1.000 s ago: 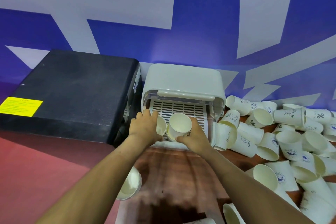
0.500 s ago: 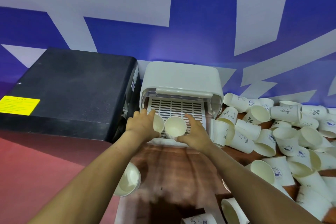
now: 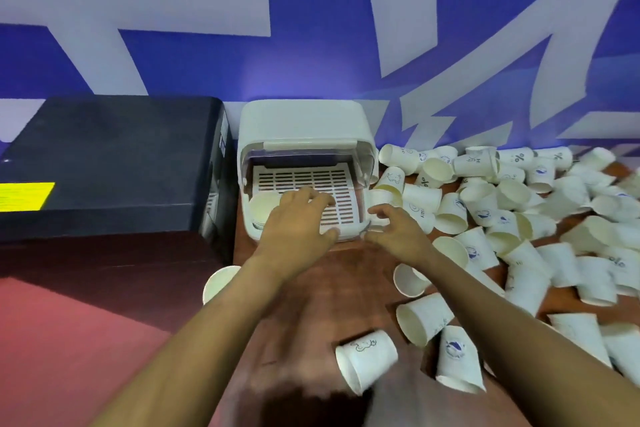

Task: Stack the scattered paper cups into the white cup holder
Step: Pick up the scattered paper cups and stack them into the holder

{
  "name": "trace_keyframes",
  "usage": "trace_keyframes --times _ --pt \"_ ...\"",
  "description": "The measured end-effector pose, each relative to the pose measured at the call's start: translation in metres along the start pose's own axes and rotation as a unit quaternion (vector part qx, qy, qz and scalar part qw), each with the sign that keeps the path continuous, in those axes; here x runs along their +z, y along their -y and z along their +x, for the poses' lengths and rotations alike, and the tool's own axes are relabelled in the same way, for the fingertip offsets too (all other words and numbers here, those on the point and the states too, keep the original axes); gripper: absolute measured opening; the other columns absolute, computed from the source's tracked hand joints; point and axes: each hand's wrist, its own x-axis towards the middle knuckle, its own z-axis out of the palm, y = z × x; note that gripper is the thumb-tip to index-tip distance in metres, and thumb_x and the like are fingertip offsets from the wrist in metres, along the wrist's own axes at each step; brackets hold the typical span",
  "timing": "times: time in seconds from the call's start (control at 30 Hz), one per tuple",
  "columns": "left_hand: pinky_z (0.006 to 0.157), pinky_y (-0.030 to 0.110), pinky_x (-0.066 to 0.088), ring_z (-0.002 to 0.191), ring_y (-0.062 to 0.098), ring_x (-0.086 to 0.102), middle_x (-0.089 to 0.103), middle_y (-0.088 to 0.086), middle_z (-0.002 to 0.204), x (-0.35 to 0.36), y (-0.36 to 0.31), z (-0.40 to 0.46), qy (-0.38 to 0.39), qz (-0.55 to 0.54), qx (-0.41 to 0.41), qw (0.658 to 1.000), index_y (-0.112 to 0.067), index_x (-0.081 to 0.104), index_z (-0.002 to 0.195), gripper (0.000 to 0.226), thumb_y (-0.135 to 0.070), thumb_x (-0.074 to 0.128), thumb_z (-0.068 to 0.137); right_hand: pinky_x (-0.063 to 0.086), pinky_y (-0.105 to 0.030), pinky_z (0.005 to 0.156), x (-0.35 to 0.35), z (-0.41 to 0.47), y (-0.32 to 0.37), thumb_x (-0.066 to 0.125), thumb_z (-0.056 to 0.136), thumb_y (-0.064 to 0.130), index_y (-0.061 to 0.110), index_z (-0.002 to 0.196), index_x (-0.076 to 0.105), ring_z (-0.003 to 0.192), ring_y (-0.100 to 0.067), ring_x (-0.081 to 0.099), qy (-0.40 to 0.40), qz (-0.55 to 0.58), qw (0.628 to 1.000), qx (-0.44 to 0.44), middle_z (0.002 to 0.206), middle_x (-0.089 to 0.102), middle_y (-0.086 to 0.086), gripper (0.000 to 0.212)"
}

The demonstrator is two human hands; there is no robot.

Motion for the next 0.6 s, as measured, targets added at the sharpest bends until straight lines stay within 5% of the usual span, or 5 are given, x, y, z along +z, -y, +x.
trace_keyframes --times 0.13,0.3,0.47,0.6 --pt "0.104 0.033 0.036 0.126 0.018 0.037 0.046 -0.004 0.136 0.02 -0.014 -0.018 0.031 -0.005 0.033 0.999 -0.027 0.049 0.134 0.047 -0.037 0.058 0.088 0.037 -0.016 0.076 0.001 -0.03 -0.015 0.073 0.078 0.02 0.016 0.124 0.056 0.103 -0.011 0.053 -0.009 0.011 1.0 0.01 0.119 0.057 0.0 0.049" --pt "0.104 0.035 0.037 0.126 0.02 0.039 0.047 -0.002 0.135 0.043 -0.022 -0.043 0.096 0.014 0.028 0.995 -0.025 0.048 0.133 0.046 -0.039 0.057 0.089 0.036 -0.021 0.077 0.0 -0.059 -0.038 0.071 0.079 0.013 0.01 0.117 0.057 0.093 -0.016 0.055 0.015 -0.016 1.0 0.021 0.098 0.056 0.004 0.04" --pt "0.101 0.033 0.039 0.124 0.02 0.042 0.051 -0.001 0.131 0.059 -0.029 -0.053 0.104 0.015 0.0 0.995 -0.023 0.052 0.127 0.045 -0.041 0.059 0.088 0.039 -0.024 0.076 -0.005 -0.068 -0.055 0.071 0.078 0.018 0.015 0.124 0.052 0.09 -0.015 0.054 0.051 -0.031 0.998 0.011 0.101 0.056 0.001 0.05" --pt "0.098 0.037 0.042 0.12 0.024 0.047 0.053 0.0 0.128 0.086 -0.031 -0.079 0.156 -0.002 -0.055 0.986 -0.023 0.05 0.125 0.05 -0.048 0.062 0.083 0.043 -0.027 0.088 -0.012 -0.076 -0.073 0.069 0.078 0.018 0.019 0.131 0.049 0.114 -0.017 0.054 0.097 -0.097 0.99 -0.022 0.12 0.057 0.001 0.056"
